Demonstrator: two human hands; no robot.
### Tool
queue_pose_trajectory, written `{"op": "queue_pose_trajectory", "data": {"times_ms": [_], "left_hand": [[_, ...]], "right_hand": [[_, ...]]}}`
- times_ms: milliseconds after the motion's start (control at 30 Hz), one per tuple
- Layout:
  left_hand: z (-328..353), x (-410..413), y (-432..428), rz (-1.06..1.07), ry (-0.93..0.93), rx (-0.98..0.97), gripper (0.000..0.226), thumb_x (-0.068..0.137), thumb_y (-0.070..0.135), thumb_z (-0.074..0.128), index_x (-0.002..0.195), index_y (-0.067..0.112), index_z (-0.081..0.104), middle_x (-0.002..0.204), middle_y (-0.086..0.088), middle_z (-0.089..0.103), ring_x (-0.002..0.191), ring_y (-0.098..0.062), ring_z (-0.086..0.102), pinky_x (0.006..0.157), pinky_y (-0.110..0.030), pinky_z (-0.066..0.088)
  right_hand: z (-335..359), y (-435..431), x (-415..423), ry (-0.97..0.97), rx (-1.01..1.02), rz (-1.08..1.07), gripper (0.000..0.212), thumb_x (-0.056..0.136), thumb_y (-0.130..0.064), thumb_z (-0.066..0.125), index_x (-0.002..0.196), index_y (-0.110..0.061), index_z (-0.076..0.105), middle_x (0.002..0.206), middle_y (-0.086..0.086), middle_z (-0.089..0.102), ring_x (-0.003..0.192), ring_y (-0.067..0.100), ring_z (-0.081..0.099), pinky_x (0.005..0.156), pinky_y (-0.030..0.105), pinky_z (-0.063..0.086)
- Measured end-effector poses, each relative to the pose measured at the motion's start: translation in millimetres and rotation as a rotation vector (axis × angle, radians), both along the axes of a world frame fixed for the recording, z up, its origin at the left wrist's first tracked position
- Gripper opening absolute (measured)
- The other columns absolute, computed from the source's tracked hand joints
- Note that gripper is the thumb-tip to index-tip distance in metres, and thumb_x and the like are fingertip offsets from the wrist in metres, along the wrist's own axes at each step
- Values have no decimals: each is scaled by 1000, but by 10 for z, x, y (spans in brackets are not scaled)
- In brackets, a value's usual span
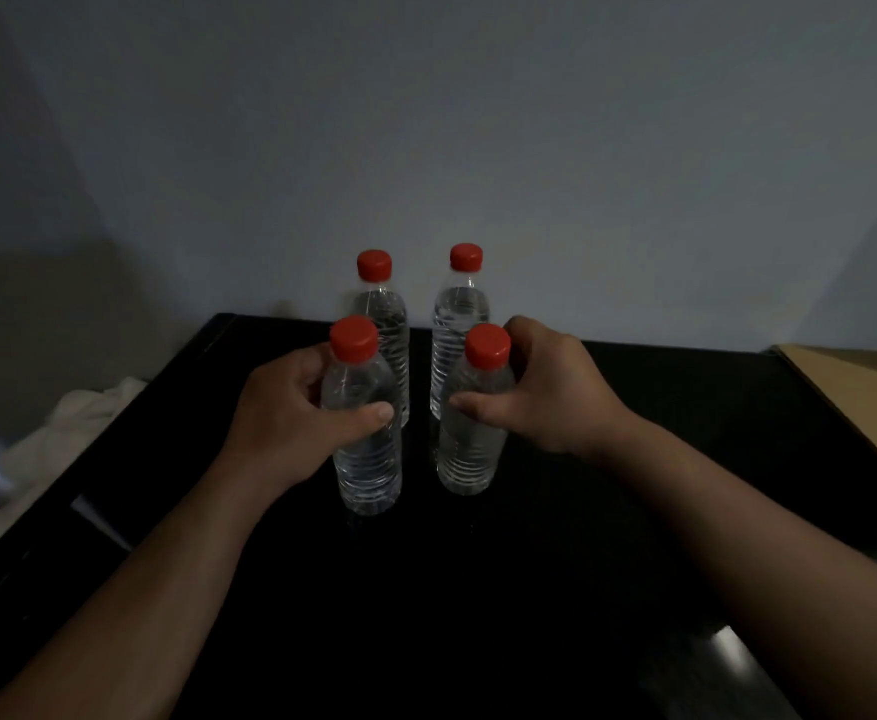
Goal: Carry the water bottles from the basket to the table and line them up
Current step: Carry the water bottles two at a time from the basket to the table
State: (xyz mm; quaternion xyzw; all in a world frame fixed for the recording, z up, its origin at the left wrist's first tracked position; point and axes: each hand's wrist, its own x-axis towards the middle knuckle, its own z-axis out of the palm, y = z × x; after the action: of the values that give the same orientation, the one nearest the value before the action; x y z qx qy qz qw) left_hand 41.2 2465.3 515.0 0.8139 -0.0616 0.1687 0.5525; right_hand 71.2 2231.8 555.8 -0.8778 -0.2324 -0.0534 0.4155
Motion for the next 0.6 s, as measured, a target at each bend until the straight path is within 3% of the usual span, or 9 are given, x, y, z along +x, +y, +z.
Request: {"op": "queue_pose_trajectory", "data": {"times_ms": [67, 200, 400, 500, 600], "left_hand": [[-60, -10, 25, 7, -21, -21, 33, 53, 33, 84, 84, 40, 74, 87, 14, 77, 81, -7, 73, 76, -25, 55], [-88, -3, 14, 27, -37, -78, 32, 66, 4, 85, 86, 26, 73, 86, 6, 77, 82, -13, 73, 75, -26, 55], [-128, -29, -89, 28, 1, -206, 28, 74, 7, 80, 90, 27, 70, 86, 9, 77, 81, -5, 72, 69, -20, 53], [-205, -65, -119, 33, 41, -191, 37, 74, 12, 81, 102, 31, 66, 96, 7, 74, 86, -5, 71, 72, -23, 53], [-389, -81, -108, 41, 144, -145, 52, 70, 12, 83, 116, 24, 61, 104, 3, 72, 93, -12, 69, 82, -32, 54]], "right_hand": [[-38, 7, -28, -9, 11, -14, 42, 70, -24, 85, 80, -38, 47, 77, -20, 57, 68, -23, 56, 56, 0, 42], [-70, 22, -88, -25, 45, -66, 36, 70, -31, 84, 89, -30, 54, 85, -11, 64, 75, -4, 62, 62, 11, 46], [-173, 114, -185, 69, 170, -83, 41, 79, -31, 77, 111, -28, 51, 100, -13, 61, 90, 1, 60, 74, 22, 50], [-298, 133, -241, 146, 202, -86, 62, 80, -28, 76, 131, -26, 43, 120, -10, 56, 105, 7, 56, 87, 28, 48], [-572, 144, -287, 243, 196, -131, 78, 79, -24, 77, 142, -28, 32, 130, -6, 52, 118, 13, 51, 97, 37, 45]]}}
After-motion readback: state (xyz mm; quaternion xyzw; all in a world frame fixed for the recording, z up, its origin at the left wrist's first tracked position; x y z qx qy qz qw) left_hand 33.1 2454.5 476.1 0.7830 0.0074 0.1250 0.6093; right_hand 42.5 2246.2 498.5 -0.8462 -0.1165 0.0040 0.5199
